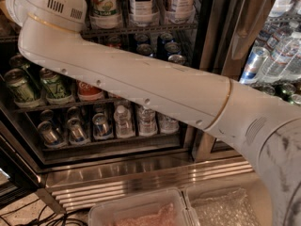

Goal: Pick orange can from top shelf of fridge

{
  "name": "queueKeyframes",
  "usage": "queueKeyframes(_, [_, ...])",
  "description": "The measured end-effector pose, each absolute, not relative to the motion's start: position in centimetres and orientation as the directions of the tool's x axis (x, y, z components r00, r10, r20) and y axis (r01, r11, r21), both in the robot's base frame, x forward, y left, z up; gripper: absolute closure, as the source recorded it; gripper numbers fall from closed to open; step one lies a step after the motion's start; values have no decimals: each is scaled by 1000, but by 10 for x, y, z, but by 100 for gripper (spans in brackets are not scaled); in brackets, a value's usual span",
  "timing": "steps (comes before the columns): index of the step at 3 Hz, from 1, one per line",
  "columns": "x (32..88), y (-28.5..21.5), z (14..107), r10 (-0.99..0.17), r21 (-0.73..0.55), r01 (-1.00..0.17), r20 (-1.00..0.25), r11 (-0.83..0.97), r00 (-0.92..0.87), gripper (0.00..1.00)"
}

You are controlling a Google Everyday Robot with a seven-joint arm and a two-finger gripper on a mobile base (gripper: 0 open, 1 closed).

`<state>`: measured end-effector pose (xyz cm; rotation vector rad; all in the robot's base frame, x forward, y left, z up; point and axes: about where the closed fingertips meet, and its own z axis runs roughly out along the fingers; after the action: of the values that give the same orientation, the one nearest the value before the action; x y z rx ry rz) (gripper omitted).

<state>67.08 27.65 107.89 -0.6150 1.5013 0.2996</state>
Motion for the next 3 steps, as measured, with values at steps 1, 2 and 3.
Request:
queueKeyframes(1, [670,277,1078,-166,-169,-551,-985,817,57,100])
queueKeyframes(2, [670,275,1081,-146,-154,-551,-988,820,59,100])
queueKeyframes(3, [672,272,1089,-126,-142,-544,-990,827,66,100])
